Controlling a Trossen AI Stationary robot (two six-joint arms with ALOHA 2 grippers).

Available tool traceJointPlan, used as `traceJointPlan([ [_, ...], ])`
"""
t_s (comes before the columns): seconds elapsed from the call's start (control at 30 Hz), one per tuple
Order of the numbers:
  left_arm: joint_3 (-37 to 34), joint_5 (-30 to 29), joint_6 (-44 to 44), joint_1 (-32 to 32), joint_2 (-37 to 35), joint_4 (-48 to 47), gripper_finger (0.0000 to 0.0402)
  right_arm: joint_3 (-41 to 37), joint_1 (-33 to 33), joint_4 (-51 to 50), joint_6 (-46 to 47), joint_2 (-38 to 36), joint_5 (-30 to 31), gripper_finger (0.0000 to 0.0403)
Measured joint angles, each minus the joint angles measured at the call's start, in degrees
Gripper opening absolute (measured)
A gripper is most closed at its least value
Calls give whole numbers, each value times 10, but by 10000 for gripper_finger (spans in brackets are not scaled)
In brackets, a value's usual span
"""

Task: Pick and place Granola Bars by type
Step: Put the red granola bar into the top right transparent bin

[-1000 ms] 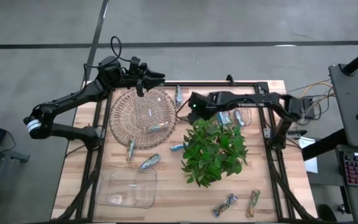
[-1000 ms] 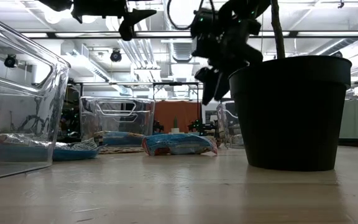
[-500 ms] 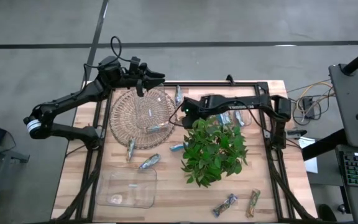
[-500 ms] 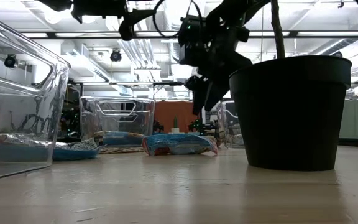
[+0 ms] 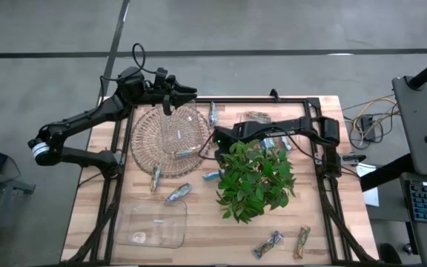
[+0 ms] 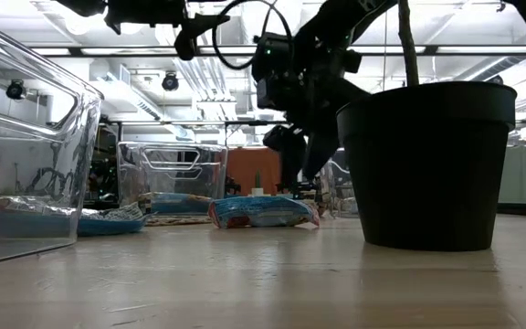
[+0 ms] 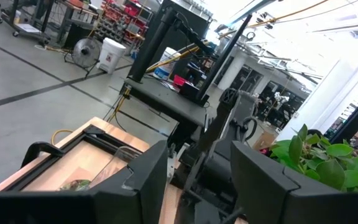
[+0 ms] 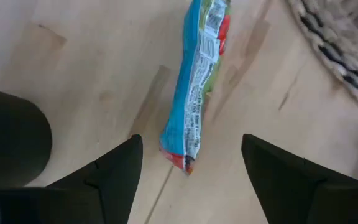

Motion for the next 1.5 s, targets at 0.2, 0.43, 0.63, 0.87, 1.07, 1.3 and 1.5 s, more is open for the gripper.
traceJointPlan([
  [0.2,0,0,0,0,0,0,158,0,7,9,1,20,-23,255],
  [0.43,0,0,0,0,0,-2,158,-2,8,21,1,20,-26,242],
  [0.63,0,0,0,0,0,-3,158,-2,10,22,15,33,-27,235],
  [0.87,0,0,0,0,0,-3,158,-2,10,23,24,50,-25,237],
  [1.07,0,0,0,0,0,-3,158,-2,10,23,33,65,-24,221],
  [1.3,0,0,0,0,0,-3,158,-2,9,22,26,65,-23,145],
  [1.5,0,0,0,0,0,-3,158,-2,9,20,28,65,-23,46],
])
